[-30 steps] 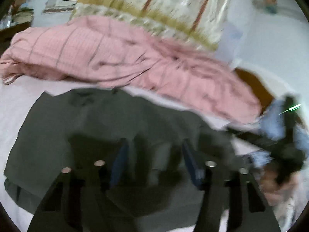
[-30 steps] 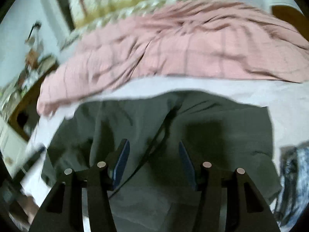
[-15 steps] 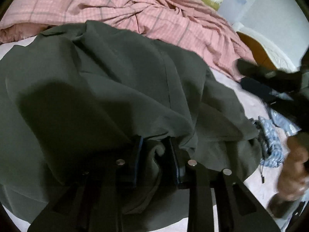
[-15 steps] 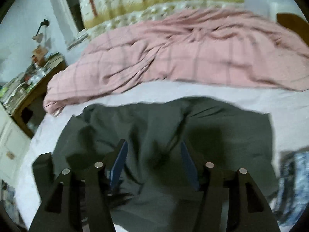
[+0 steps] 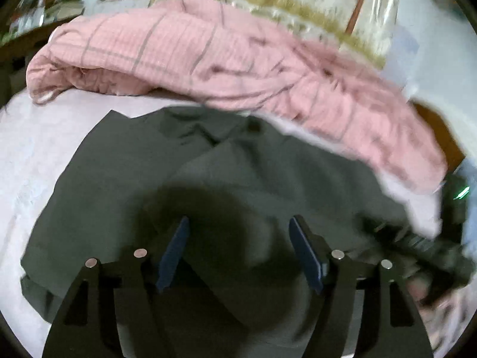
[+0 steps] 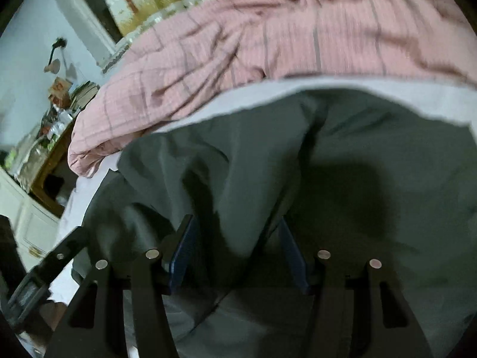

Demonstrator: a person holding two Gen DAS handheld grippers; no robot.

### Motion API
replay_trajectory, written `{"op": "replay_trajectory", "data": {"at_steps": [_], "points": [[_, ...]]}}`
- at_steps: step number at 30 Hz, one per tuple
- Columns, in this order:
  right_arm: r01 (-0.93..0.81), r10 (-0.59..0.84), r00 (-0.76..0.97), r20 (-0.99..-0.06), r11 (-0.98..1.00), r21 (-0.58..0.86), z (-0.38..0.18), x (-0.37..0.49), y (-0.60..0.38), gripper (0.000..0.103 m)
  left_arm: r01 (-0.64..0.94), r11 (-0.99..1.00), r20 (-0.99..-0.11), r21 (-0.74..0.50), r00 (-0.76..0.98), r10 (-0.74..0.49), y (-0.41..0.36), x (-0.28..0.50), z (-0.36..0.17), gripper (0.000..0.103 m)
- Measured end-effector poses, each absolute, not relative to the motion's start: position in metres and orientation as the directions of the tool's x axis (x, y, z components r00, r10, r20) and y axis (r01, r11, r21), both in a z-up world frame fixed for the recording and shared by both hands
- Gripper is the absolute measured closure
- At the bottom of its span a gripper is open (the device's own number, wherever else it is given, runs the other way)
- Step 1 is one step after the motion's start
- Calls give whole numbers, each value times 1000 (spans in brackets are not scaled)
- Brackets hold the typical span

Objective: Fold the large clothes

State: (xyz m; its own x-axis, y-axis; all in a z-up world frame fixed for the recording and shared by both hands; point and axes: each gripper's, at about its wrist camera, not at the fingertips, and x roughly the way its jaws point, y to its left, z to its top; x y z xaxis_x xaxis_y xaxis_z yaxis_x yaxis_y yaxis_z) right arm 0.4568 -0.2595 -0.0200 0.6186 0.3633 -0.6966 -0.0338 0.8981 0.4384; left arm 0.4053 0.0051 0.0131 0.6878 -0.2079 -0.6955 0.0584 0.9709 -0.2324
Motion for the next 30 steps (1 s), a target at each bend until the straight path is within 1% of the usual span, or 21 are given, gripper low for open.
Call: {"op": "replay_trajectory", "data": {"at_steps": [1,2,3,4,6,7,8,10,11,12,13,15,17,19,22,24,25,27,28,29,30], "points": [[-10,359,630,-689,890,456,-24,458,-263,49,49,980,-720,-192,672,-174,1,410,5,34],[29,342,651,-677,881,472,-28,457,-267,64,34,984,-733,-173,663,-152,-2,412,-1,34],[53,337,667,-665,868,493,-30,457,-271,76,20,987,-734,-161,666,-133,-3,413,-2,35],[53,349,679,-646,854,518,-31,456,-274,93,-3,991,-735,-136,671,-99,-2,410,-1,46],[51,339,692,-637,858,511,-28,453,-277,97,-115,993,-704,-18,707,69,-1,404,7,58],[63,313,702,-640,868,493,-25,451,-278,97,-170,985,-680,24,719,140,2,401,10,58],[95,271,711,-649,877,470,-20,448,-279,98,-191,982,-681,12,717,147,11,402,10,59],[146,229,717,-658,874,463,-9,441,-286,98,-155,978,-750,-138,661,-1,33,414,-2,60],[137,253,732,-633,855,500,-2,436,-291,98,-156,970,-764,-188,644,-44,42,417,-8,60],[123,271,731,-626,850,512,5,433,-295,98,-146,972,-760,-185,648,-48,43,418,-10,61],[111,278,720,-636,858,501,8,433,-294,98,-131,981,-761,-143,649,-24,38,417,-8,61],[117,234,689,-686,898,424,5,437,-287,98,-124,990,-758,-70,652,28,25,415,-7,60],[143,162,635,-755,936,321,-15,450,-279,98,-127,992,-760,-5,645,79,16,418,-12,60],[146,136,569,-811,954,263,-40,464,-272,92,-127,992,-755,28,647,104,12,417,-13,57],[132,141,553,-821,958,254,-32,461,-270,90,-141,990,-740,29,662,116,17,416,-10,51],[123,166,595,-786,948,293,-11,449,-275,90,-130,992,-731,-11,678,81,22,414,-3,51],[116,171,629,-758,944,309,1,443,-278,86,-119,992,-719,-46,693,50,24,411,3,50],[76,174,707,-685,945,318,29,425,-278,73,-90,987,-682,-131,731,-24,29,403,19,46],[43,185,734,-653,948,317,41,417,-274,56,-75,985,-661,-158,749,-49,31,399,27,44],[6,202,755,-624,949,315,51,410,-268,46,-61,984,-636,-169,769,-62,30,394,36,43],[-36,227,769,-598,949,314,60,403,-261,46,-55,985,-612,-165,788,-59,29,390,43,41]]}}
